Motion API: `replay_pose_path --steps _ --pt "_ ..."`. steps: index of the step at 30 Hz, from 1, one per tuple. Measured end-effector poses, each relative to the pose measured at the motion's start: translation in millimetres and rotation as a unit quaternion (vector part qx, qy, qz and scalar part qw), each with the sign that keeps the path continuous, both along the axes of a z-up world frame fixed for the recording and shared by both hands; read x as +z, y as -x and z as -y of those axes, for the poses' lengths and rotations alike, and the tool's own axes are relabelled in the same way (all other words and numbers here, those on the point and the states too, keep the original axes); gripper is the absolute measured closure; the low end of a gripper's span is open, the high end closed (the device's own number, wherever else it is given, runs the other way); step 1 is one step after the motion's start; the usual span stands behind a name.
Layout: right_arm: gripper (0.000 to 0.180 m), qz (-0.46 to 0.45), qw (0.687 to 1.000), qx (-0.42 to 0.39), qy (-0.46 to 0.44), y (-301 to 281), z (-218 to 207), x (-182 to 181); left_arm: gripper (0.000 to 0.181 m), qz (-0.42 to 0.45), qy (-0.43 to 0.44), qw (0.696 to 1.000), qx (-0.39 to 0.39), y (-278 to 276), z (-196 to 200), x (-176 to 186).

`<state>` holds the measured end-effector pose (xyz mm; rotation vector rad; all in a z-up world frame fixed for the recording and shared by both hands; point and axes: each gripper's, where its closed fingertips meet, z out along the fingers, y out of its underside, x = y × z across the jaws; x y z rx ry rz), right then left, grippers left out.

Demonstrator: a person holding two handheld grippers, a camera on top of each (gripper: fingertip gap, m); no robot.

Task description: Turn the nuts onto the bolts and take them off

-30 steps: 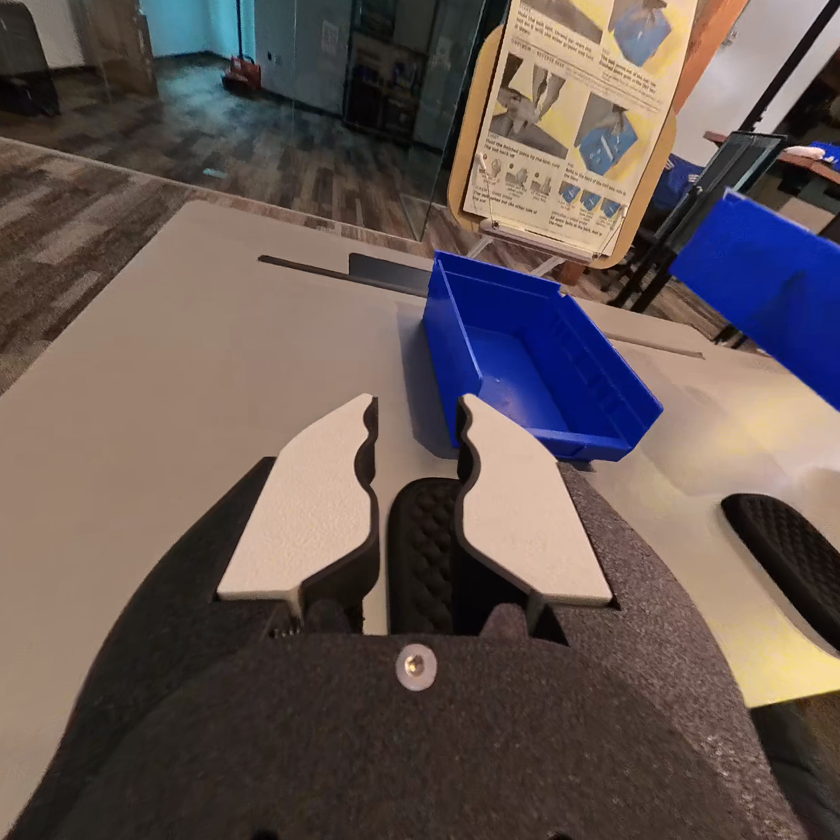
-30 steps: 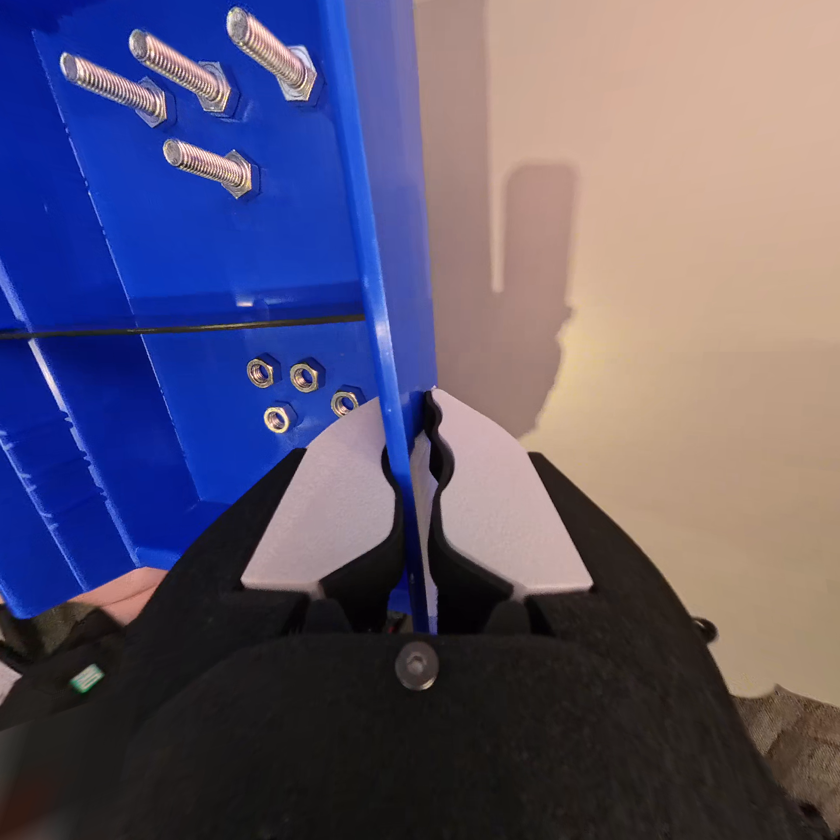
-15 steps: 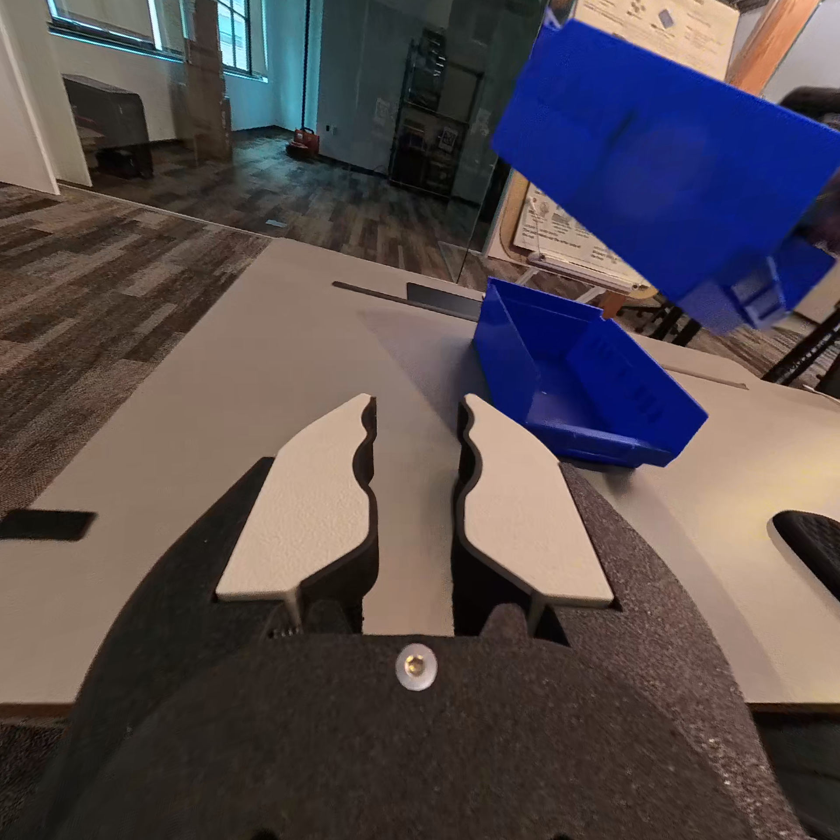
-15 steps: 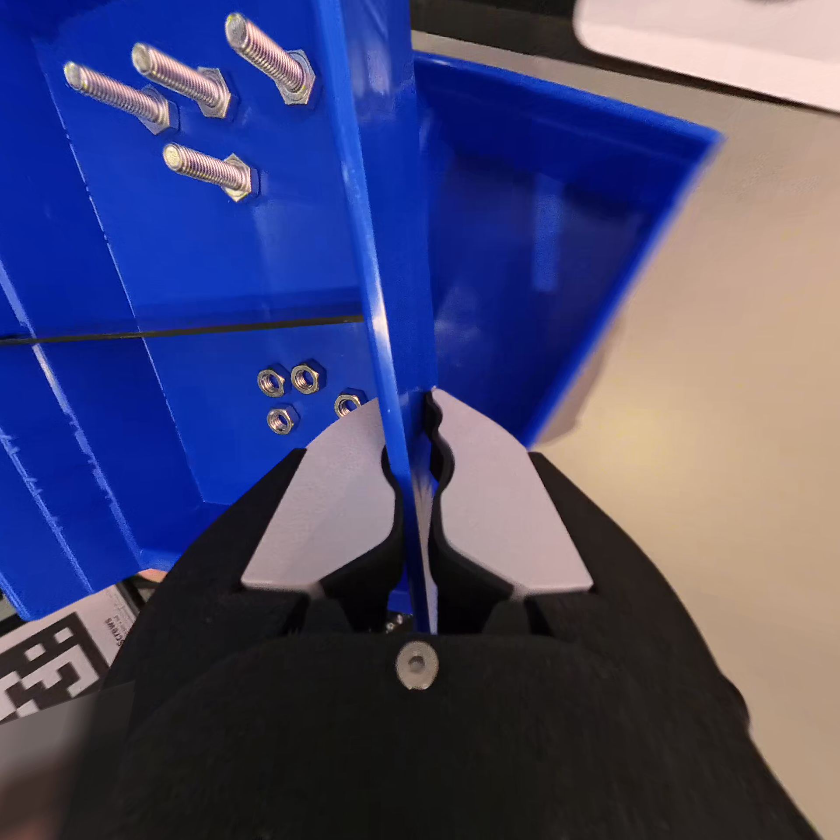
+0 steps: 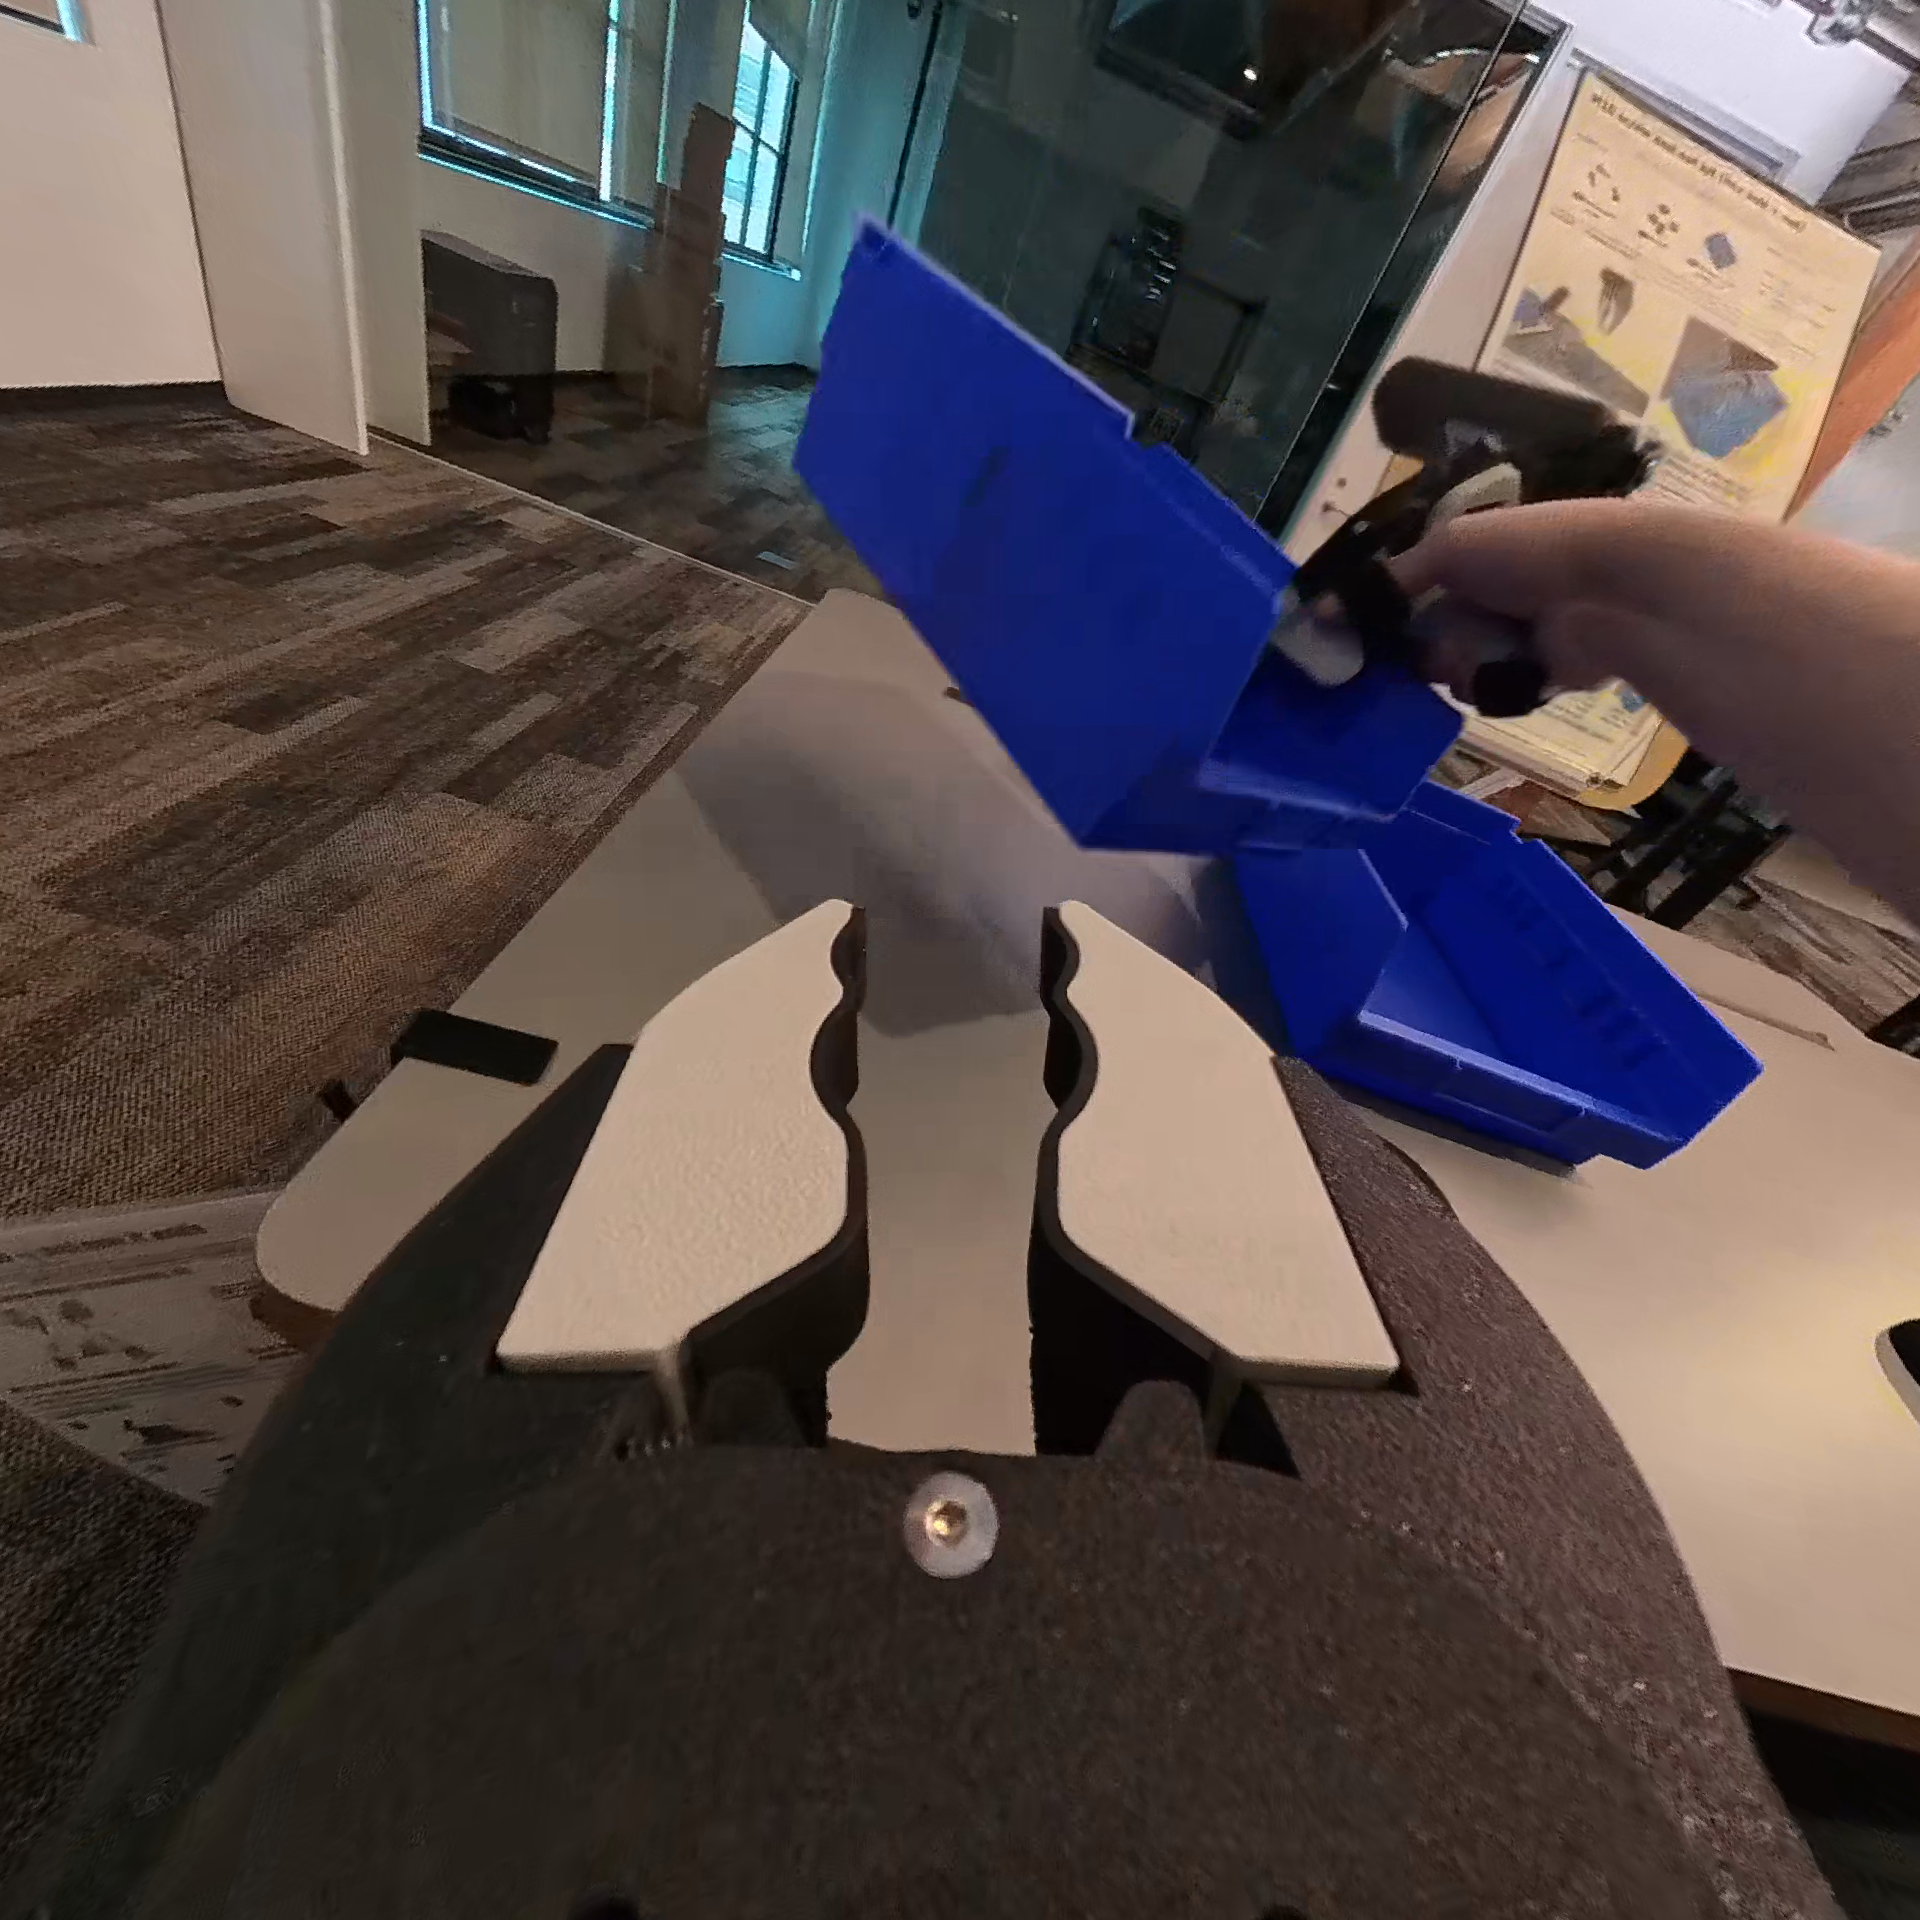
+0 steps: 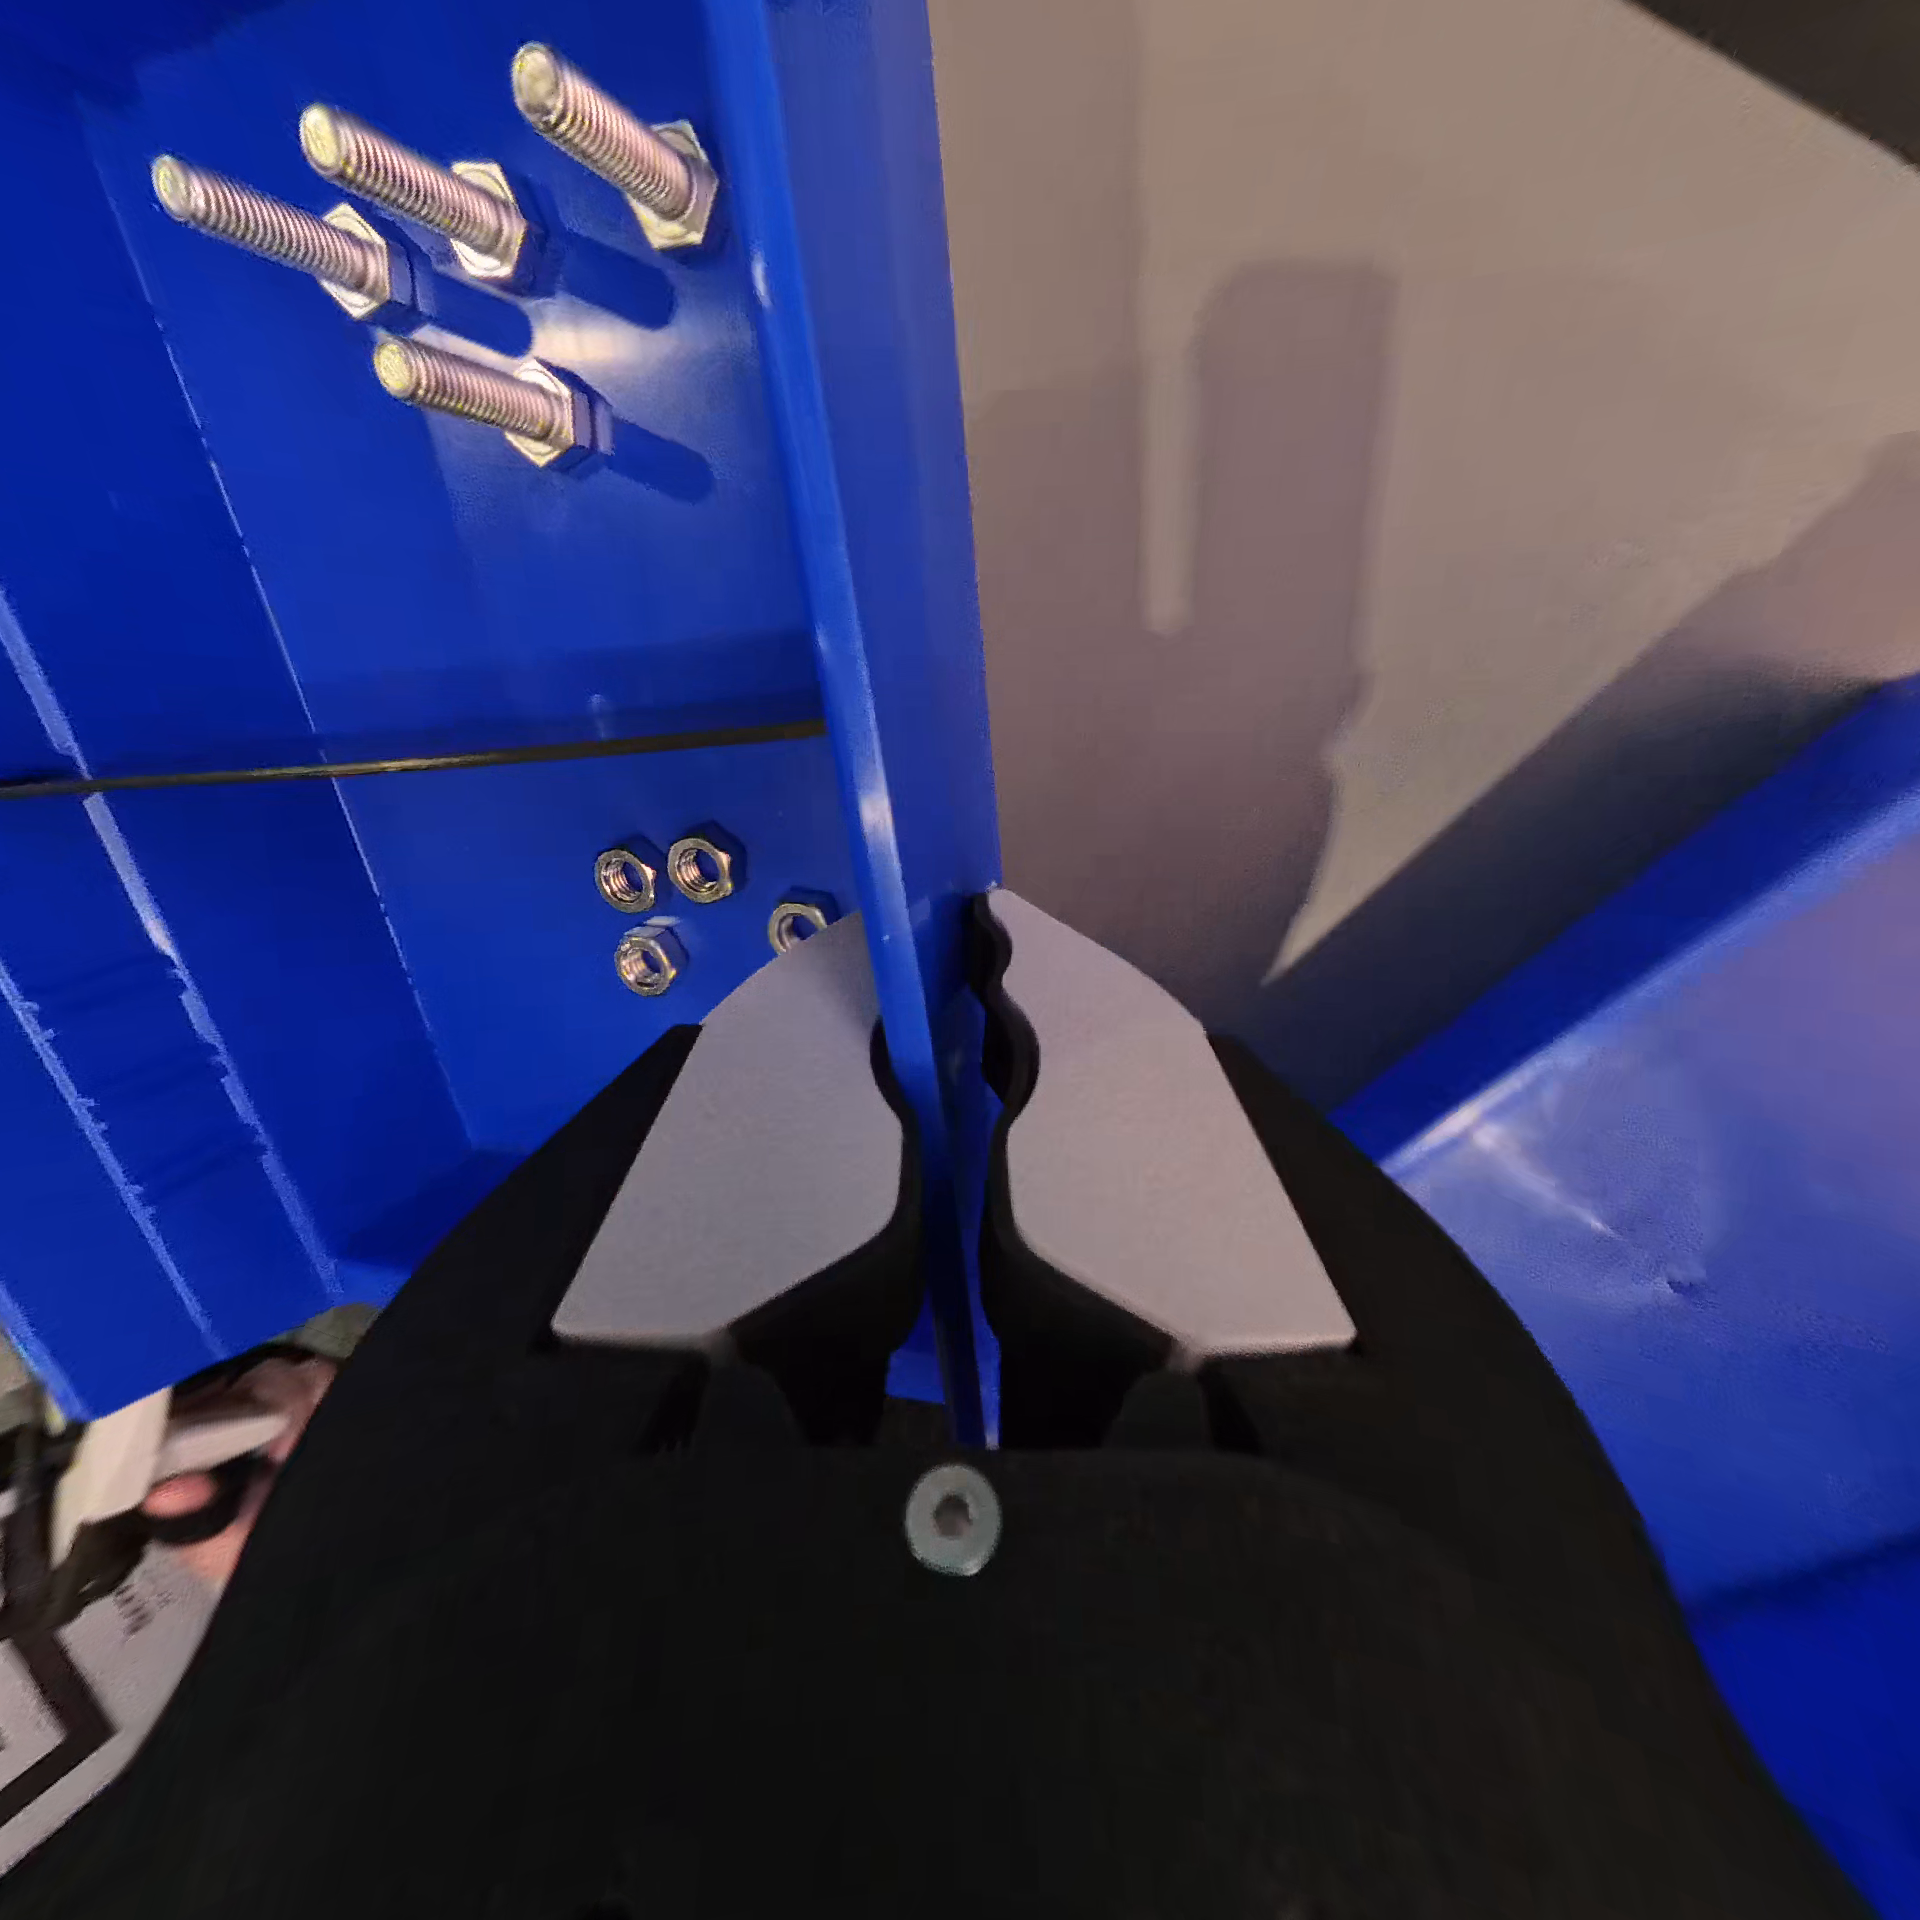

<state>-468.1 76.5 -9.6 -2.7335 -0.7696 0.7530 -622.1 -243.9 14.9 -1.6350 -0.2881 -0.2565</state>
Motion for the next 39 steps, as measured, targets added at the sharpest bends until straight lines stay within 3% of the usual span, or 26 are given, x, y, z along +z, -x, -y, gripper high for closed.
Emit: replay_pose_path --steps 10,21,24,27,31,35,39 --pt "0.173 0.085 0.995 0.020 0.038 21.2 18.6 -94.3 0.146 0.003 0.028 1.000 -0.010 -3.5 -17.3 -15.9" --pt "0.170 0.091 0.995 0.025 0.015 24.8 26.7 -99.9 0.130 -0.042 0.062 0.997 -0.005 -41.5 -93.5 -39.4" --pt "0.168 0.082 0.996 0.044 -0.014 23.2 25.1 -88.5 0.124 -0.085 0.113 0.990 0.019 -39.0 -119.7 -48.2" --pt "0.148 0.059 0.996 0.059 -0.039 21.5 25.0 -61.4 0.124 -0.110 0.147 0.982 0.043 -32.7 -139.6 -54.8" --pt "0.141 0.024 0.988 0.099 -0.114 2.4 30.0 -1.3 0.142 -0.149 0.225 0.959 0.084 -13.9 -148.0 -78.9" --pt "0.136 0.005 0.973 0.115 -0.199 -53.8 43.9 59.5 0.162 -0.171 0.252 0.949 0.085 1.7 -159.3 -91.4" --pt "0.139 0.008 0.964 0.100 -0.248 -136.2 59.4 90.8 0.166 -0.199 0.266 0.942 0.052 22.9 -170.6 -92.3"
